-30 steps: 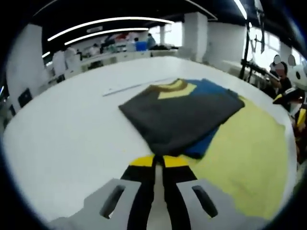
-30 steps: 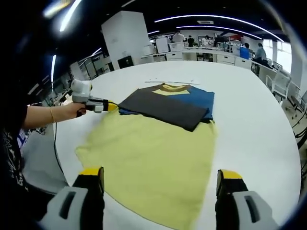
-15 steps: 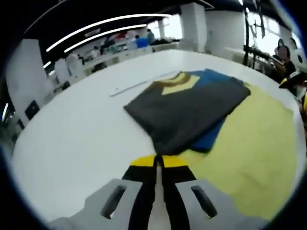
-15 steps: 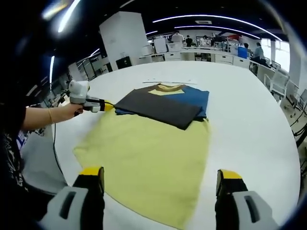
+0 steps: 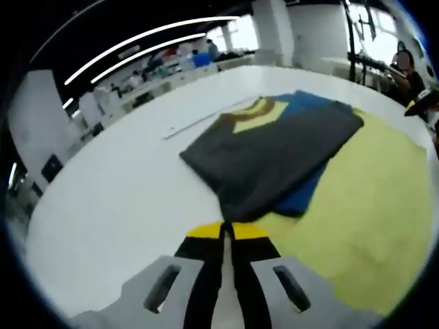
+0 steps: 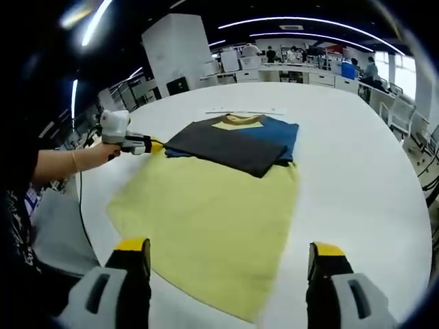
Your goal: Fold the garment on the visible template until the final outline fits inside the template.
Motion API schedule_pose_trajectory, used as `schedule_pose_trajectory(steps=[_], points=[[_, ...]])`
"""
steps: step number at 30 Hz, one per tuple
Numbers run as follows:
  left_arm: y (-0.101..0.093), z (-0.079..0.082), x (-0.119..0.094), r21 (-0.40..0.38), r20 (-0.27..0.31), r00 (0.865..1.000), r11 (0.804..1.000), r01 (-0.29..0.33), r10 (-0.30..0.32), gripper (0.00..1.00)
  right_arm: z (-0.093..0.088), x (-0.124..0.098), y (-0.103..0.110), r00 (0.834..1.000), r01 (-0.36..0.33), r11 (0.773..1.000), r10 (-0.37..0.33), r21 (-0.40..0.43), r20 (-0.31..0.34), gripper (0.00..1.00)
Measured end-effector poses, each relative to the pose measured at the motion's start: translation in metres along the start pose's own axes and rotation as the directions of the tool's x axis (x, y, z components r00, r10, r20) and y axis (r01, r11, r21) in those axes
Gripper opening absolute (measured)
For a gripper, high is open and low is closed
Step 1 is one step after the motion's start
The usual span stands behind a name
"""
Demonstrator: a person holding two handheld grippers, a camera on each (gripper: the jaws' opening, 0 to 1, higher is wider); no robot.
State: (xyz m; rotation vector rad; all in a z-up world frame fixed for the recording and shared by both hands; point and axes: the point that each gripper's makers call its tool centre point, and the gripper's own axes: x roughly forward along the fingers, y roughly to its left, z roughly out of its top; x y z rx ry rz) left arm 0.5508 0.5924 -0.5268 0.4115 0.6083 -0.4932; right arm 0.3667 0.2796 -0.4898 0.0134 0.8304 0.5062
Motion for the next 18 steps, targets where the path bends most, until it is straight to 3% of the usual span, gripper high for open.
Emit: schedule_pose_trajectory(steps=[6, 14, 18], points=[[0.007, -0.002, -0.001, 0.023, -0.001, 1.000, 1.000, 0.001, -0.001, 0.00, -0.004, 0.001, 0.002, 1.000, -0.002, 1.000, 0.002, 0.002, -0.020, 0.93], [0.005, -0.007, -0.008, -0.022, -0.006, 1.000, 1.000, 0.003, -0.003, 0.01, -0.008, 0.003, 0.002, 0.999, -0.003, 1.000, 0.003, 0.012, -0.035, 0.91], [0.009, -0.011, -0.012, -0.067, -0.009, 1.000, 0.998, 0.000, -0.001, 0.07, -0.008, 0.004, 0.004, 0.999, -0.006, 1.000, 0.007, 0.011, -0.035, 0.91]])
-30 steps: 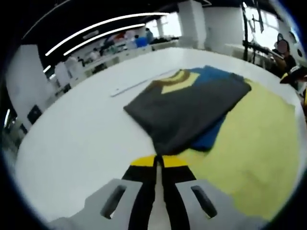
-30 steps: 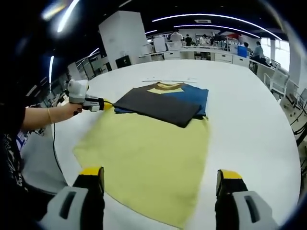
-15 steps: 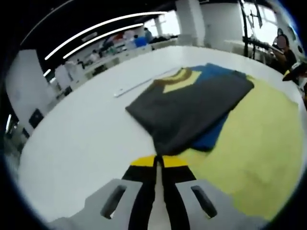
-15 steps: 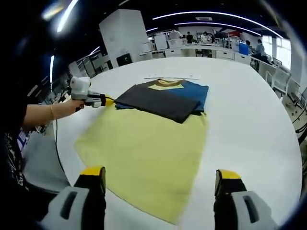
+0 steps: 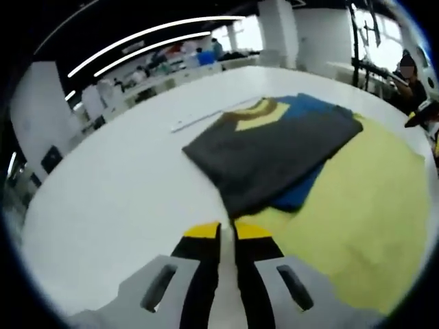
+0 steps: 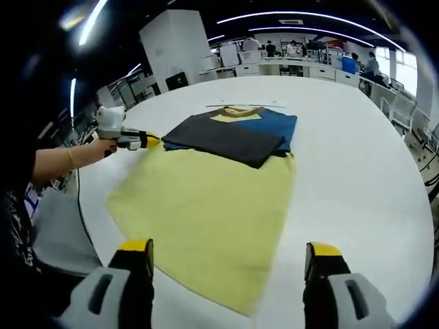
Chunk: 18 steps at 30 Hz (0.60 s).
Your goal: Fold the garment on the visible template until the final outline fits inside the template.
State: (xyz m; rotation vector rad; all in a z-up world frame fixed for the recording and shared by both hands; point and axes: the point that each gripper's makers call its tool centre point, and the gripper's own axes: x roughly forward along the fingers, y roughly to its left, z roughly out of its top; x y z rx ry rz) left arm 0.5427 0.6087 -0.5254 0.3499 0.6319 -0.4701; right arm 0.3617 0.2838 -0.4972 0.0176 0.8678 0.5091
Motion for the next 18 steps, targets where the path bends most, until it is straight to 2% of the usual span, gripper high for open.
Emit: schedule_pose_trajectory(steps=[4, 9, 18], points=[[0.004, 0.002, -0.008, -0.088, 0.023, 1.000, 0.996, -0.001, 0.003, 0.16, 0.001, 0.000, 0.002, 1.000, -0.006, 1.000, 0.006, -0.005, 0.005, 0.91], [0.005, 0.007, -0.022, -0.104, 0.046, 0.999, 0.995, 0.004, 0.001, 0.29, 0.006, 0.000, 0.003, 1.000, -0.005, 1.000, 0.005, -0.011, 0.024, 0.91], [-0.015, 0.008, -0.056, -0.148, 0.103, 0.993, 0.986, 0.074, -0.060, 0.52, 0.009, -0.002, 0.008, 0.999, -0.016, 0.999, 0.018, -0.034, 0.041, 0.91]])
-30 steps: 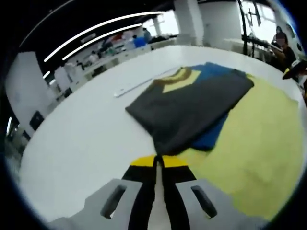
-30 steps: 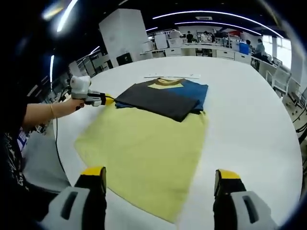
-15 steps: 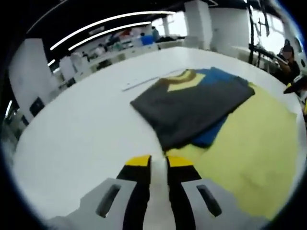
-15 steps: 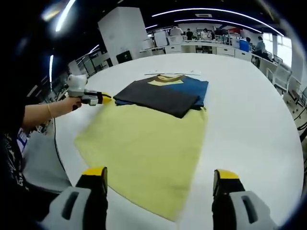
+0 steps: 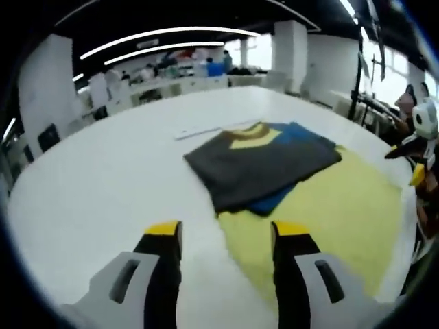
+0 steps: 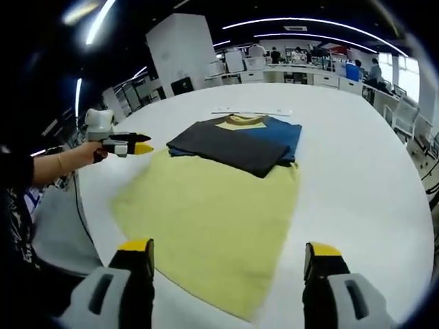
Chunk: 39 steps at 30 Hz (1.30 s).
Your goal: Fold the garment on the visible template until the final outline fits inside the template.
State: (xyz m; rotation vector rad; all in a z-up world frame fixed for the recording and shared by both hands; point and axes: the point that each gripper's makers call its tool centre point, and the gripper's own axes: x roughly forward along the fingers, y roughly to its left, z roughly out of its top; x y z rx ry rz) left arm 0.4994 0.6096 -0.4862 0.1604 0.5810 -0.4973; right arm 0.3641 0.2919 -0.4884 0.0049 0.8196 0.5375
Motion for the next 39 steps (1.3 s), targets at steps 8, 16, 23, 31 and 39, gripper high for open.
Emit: schedule_pose_trajectory(steps=[8, 16, 23, 31, 39], points=[[-0.017, -0.013, -0.028, -0.042, -0.002, 0.999, 0.998, 0.041, -0.042, 0.68, -0.008, -0.004, 0.001, 1.000, 0.004, 0.999, -0.005, -0.035, -0.025, 0.89], [-0.034, -0.031, -0.054, -0.041, -0.032, 0.996, 0.995, 0.086, -0.087, 0.82, -0.027, -0.007, 0.001, 0.997, 0.017, 0.997, -0.022, -0.073, -0.077, 0.86], [-0.048, -0.057, -0.066, -0.057, -0.082, 0.990, 0.992, 0.113, -0.118, 0.88, -0.041, -0.006, 0.003, 0.993, 0.026, 0.995, -0.037, -0.098, -0.116, 0.83], [-0.062, -0.089, -0.078, -0.058, -0.148, 0.980, 0.991, 0.122, -0.129, 0.87, -0.054, -0.003, 0.005, 0.989, 0.029, 0.997, -0.040, -0.077, -0.143, 0.77], [-0.068, -0.108, -0.086, -0.122, -0.185, 0.977, 0.989, 0.088, -0.110, 0.74, -0.062, -0.004, 0.005, 0.987, 0.045, 0.998, -0.051, -0.042, -0.152, 0.64]])
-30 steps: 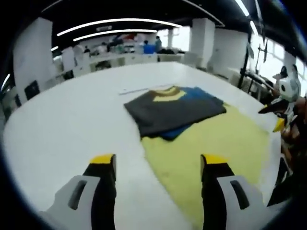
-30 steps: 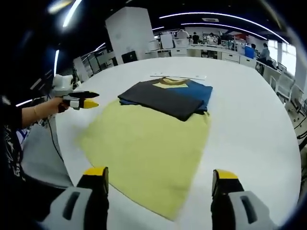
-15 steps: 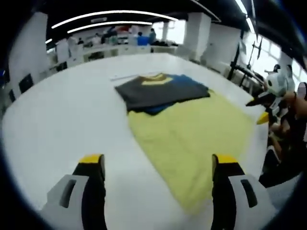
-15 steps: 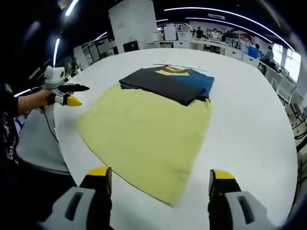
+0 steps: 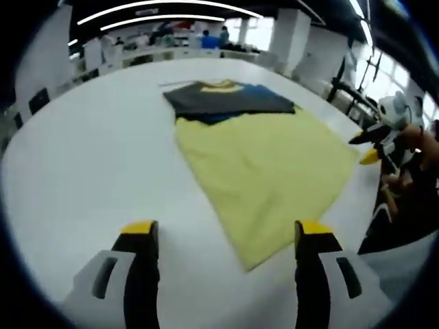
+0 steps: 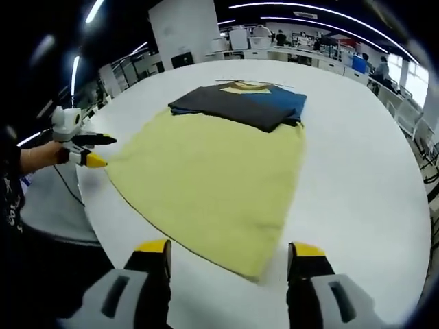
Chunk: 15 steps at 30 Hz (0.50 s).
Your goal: Fold the garment on the visible template until the final outline fits inside the template.
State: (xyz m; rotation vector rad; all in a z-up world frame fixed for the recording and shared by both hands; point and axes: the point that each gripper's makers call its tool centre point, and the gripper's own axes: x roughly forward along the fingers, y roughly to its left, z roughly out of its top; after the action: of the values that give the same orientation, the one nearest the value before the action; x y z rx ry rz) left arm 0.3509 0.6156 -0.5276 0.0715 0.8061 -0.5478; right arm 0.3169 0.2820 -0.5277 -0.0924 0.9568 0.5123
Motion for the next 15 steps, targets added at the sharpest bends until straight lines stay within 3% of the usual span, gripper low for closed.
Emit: schedule_pose_trajectory(steps=[5, 15], points=[[0.002, -0.008, -0.004, 0.006, -0.031, 0.999, 1.000, -0.015, 0.015, 0.54, -0.004, -0.003, -0.008, 0.999, 0.034, 0.997, -0.034, 0.065, 0.001, 0.49], [-0.006, -0.013, -0.006, -0.044, -0.033, 0.999, 0.999, -0.013, 0.011, 0.34, -0.010, -0.005, -0.017, 0.996, 0.082, 0.986, -0.086, 0.146, 0.017, 0.28]])
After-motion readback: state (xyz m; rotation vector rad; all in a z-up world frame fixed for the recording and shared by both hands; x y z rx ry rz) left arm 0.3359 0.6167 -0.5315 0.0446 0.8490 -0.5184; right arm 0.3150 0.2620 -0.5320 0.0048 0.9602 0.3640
